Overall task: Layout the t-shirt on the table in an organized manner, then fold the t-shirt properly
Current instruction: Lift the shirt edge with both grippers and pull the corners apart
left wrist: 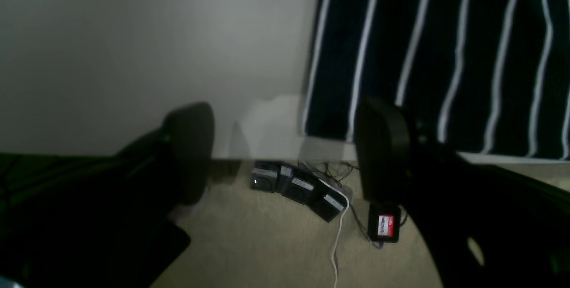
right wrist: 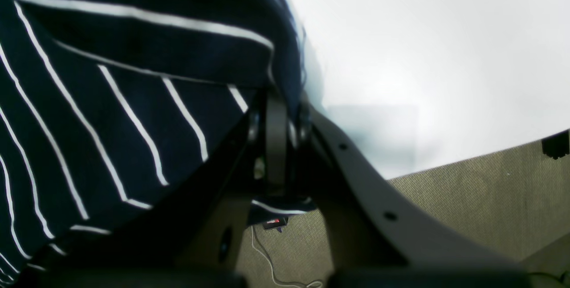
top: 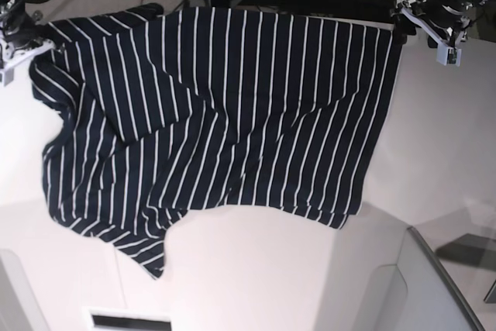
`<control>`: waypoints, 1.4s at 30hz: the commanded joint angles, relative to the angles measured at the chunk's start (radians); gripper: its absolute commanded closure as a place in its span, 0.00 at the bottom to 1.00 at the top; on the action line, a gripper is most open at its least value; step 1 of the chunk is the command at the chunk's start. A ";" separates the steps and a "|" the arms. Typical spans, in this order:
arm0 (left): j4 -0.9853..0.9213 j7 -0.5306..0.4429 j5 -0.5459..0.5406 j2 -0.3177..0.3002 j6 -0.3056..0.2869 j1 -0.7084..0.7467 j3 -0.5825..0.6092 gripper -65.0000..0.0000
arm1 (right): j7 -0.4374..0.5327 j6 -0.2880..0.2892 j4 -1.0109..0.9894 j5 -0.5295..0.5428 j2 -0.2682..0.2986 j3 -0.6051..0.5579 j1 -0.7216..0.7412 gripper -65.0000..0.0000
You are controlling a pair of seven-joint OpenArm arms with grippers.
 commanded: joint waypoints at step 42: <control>-0.124 -0.014 0.005 0.005 0.002 -0.073 0.056 1.00 | -0.076 -0.134 0.023 -0.002 0.022 0.008 0.040 0.99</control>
